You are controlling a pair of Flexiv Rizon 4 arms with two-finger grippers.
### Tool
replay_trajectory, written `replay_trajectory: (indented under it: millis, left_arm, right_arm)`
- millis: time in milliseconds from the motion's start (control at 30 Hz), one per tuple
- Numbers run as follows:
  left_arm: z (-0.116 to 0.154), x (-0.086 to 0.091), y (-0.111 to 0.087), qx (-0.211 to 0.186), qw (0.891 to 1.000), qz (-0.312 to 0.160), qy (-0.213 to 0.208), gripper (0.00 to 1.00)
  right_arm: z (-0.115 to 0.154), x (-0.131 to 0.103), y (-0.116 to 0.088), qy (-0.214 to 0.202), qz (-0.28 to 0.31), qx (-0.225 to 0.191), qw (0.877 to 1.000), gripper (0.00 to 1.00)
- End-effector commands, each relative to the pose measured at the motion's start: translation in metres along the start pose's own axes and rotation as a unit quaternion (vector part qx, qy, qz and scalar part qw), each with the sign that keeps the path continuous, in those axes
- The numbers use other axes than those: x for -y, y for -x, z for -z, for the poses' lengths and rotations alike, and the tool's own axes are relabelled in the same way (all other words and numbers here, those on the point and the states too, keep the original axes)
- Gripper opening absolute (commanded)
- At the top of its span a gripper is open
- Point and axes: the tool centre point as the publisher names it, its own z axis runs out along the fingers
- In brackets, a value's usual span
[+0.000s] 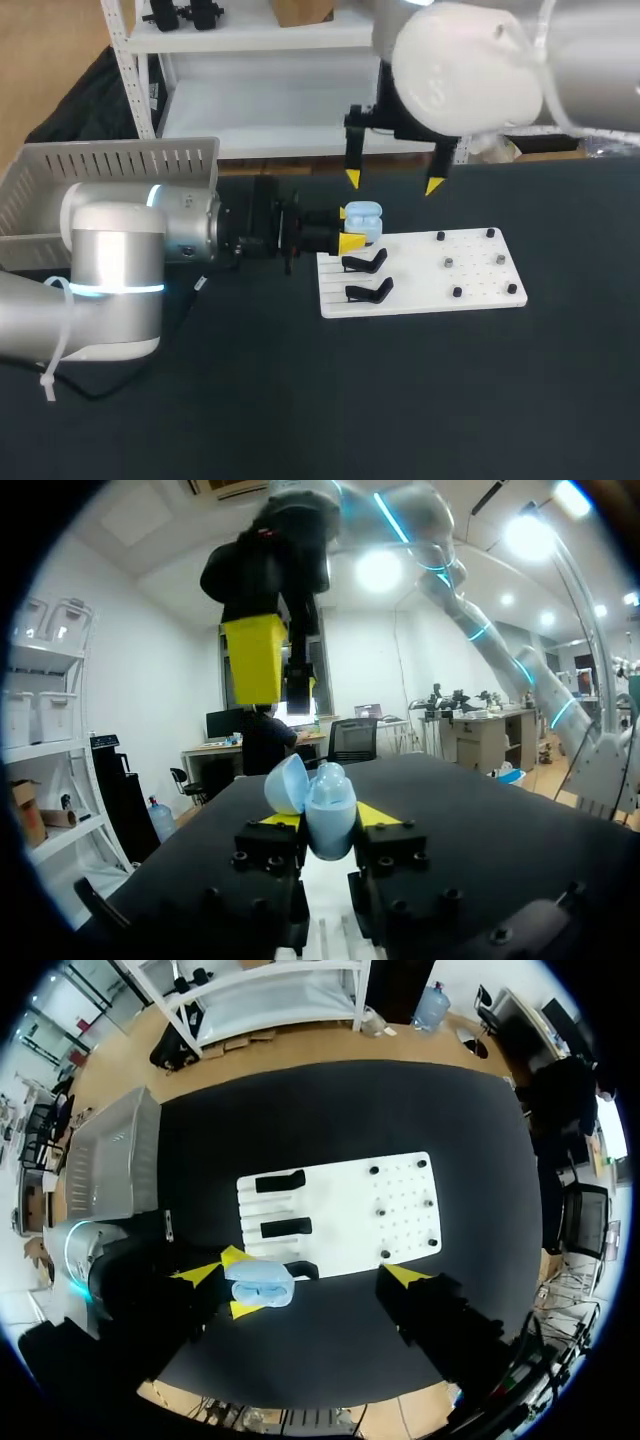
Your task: Pick up each earbud case from the left stands, insert the matching earbuds, close the lid, and place the case in the box.
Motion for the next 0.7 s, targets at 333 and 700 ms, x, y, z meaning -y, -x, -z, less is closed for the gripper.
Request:
replay_trajectory:
  millis: [333,700]
  left_arm:
    - [0.000,0.000,0.000,0.000,1.000,0.000,0.001,0.00]
    - [0.000,0.000,0.000,0.000,1.000,0.000,0.001,0.00]
  right_arm:
    - [-0.042,0.017,0.027,-0.010,-0.022,-0.004,1.000,1.00]
    - [-0.048,0.017,0.014,-0.004,-0.020,-0.031,0.999,1.00]
